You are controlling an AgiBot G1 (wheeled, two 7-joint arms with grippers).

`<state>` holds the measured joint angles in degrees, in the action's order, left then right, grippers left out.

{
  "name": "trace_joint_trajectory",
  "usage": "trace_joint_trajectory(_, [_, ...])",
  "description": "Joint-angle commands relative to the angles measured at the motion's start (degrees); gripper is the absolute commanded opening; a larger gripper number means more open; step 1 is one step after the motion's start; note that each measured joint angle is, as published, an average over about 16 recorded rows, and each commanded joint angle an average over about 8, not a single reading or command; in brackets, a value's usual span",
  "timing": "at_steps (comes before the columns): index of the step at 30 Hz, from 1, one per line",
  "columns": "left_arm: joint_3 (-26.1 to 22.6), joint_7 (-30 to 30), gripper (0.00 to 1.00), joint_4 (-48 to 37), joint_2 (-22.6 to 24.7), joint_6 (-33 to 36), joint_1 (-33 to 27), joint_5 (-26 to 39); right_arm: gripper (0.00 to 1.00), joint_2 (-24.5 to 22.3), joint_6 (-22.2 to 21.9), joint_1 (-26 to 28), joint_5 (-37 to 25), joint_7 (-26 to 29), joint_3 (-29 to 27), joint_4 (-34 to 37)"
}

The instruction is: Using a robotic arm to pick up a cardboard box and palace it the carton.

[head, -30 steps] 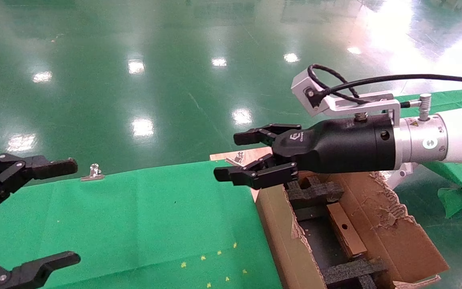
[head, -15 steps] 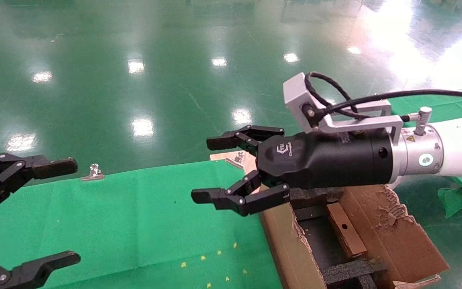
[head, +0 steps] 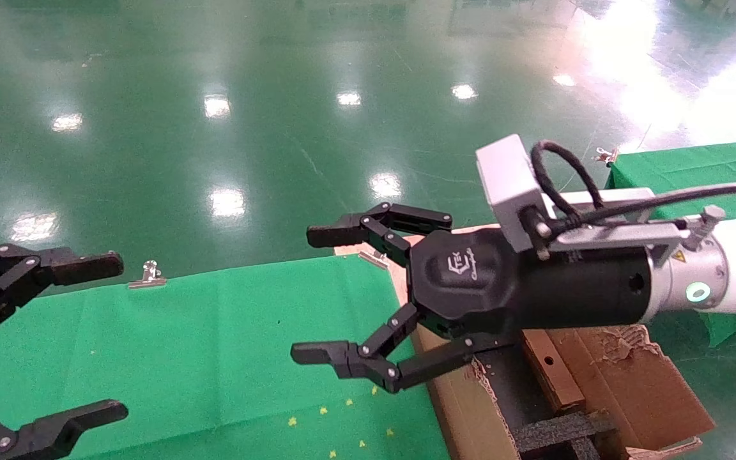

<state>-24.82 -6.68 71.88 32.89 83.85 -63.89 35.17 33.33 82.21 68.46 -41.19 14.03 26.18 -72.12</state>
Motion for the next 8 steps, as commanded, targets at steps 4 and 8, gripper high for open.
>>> trace_joint_trajectory(4, [0.00,0.00,1.00,0.00,0.00,0.00,0.00,0.00,1.00,1.07,2.22,-4.38,-0.43,-2.08,-6.46,-0.93])
trace_joint_trajectory(8, [0.00,0.00,1.00,0.00,0.00,0.00,0.00,0.00,1.00,1.47,3.04,-6.02,-0.59,-2.86,-8.87,-1.27])
